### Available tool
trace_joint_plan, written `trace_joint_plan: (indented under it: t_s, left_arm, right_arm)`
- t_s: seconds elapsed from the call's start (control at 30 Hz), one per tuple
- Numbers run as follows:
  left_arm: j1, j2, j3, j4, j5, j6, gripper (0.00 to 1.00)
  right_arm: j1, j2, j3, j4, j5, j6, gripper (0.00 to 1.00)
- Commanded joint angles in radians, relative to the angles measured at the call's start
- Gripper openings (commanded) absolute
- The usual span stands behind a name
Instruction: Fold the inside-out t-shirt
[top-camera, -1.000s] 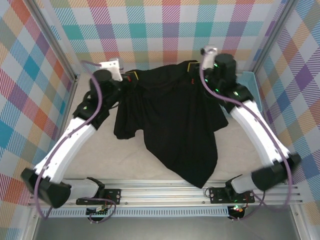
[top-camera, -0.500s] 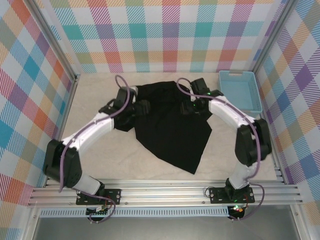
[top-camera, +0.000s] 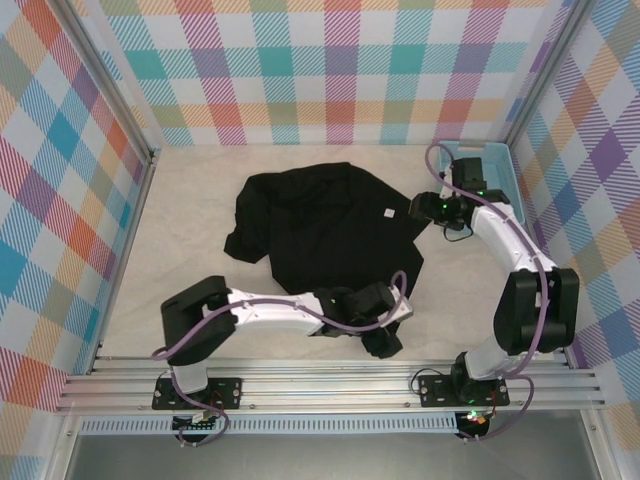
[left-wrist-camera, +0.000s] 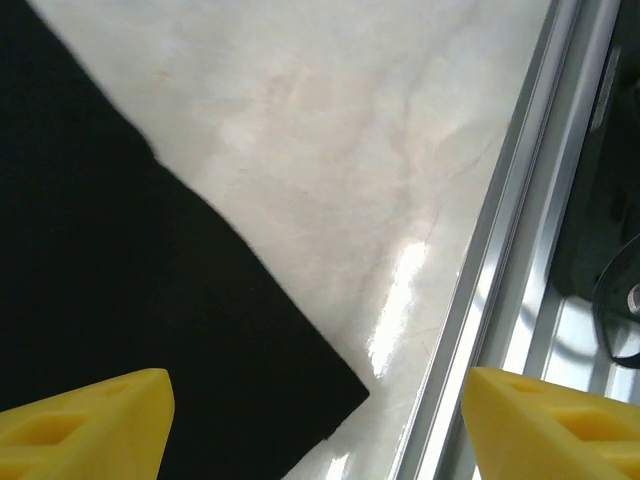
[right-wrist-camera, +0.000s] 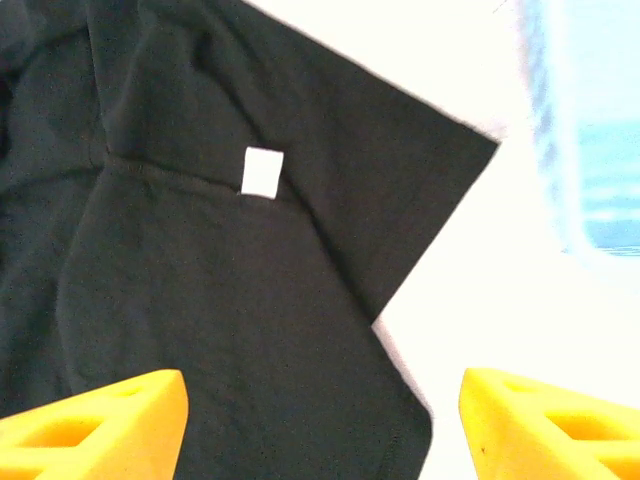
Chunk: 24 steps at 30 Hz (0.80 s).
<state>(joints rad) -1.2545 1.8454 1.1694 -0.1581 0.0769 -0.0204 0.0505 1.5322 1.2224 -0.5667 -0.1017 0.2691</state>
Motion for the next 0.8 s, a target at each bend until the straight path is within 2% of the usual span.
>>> trace_joint_plan:
  t_s: [0.0,0.1,0.23,0.37,0.4,0.57,0.77]
  left_arm:
    - [-0.026,0.077,0.081,-0.066,-0.058,0.099,0.74]
    - [-0.041,0.145,0.127,-0.105,-0.083,0.114,0.63]
    - [-0.039,0.133,0.081,-0.11,-0.233,0.116,0.34]
    - [0.024,-0.011,-0.058,-0.11,-0.303,0.076,0.03]
    - [0.049,-0.076,-0.11,-0.1,-0.305,0.055,0.0]
    - [0.231,-0.433,-0.366,-0.041,-0.274,-0.108,0.0]
    - [0.4,-0.677,-0.5,-0.067,-0.314,-0.243,0.0]
  right_arm:
    - [-0.03,-0.063,-0.017,0.018,-0.046,0.012,0.72]
    - [-0.037,-0.076,-0.036,0.022,-0.055,0.011,0.72]
    - [-0.039,-0.085,-0.056,0.03,-0.074,0.014,0.72]
    - [-0.039,-0.098,-0.073,0.031,-0.098,0.02,0.72]
    - [-0.036,-0.105,-0.081,0.034,-0.109,0.022,0.72]
    - [0.018,-0.113,-0.154,0.067,-0.069,0.049,0.71]
    - [0.089,0.059,-0.115,0.091,0.026,0.065,0.7]
